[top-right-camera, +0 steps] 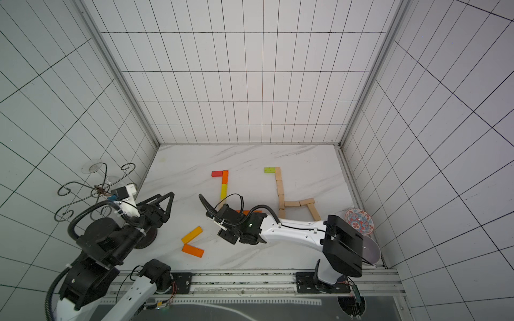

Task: Assemble a giraffe with building blocks
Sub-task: Pick up the building block from the center of the board.

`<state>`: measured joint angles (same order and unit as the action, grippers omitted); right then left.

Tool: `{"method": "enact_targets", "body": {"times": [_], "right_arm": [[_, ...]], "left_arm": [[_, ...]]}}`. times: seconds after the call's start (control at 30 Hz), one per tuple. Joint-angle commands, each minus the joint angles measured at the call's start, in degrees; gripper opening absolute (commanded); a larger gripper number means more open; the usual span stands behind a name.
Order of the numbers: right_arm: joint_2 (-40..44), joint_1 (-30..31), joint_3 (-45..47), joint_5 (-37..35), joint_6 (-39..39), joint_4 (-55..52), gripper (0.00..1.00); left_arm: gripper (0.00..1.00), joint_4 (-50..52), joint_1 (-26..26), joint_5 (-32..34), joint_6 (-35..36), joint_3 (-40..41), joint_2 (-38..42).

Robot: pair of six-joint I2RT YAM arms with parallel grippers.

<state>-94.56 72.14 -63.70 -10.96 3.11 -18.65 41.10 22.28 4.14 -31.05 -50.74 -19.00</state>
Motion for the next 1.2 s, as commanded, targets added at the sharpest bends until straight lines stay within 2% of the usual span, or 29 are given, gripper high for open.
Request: {"method": "enact_targets", "body": {"times": [0.0,0.2,0.97,1.07,1.17], "right_arm": [[-5.64,3.54,-9.6,-0.74,10.86,-3.89,0.58],[-13.88,7.04,-17.09,0.36,12.92,-6.7,0.59],[-30.72,7.58,-35.35,6.26,14.63,-11.92,0.63],[-32.28,7.58,-36.86,6.26,15.28,-12.92,0.6],[-32.83,7.58,-37.44,6.22,16.16,-13.84,0.5]], "left_arm": [[0.73,5.54,-0.22,4.17,-0.07,-0.75,0.61],[0.73,8.11,-0.22,3.98,-1.02,-0.49,3.47],[0.76,10.29,-0.22,4.63,0.46,-0.42,5.97],[0.76,10.18,-0.22,4.33,0.11,0.07,6.26],[0.76,10.57,-0.22,4.36,0.11,-0.01,6.55]]}}
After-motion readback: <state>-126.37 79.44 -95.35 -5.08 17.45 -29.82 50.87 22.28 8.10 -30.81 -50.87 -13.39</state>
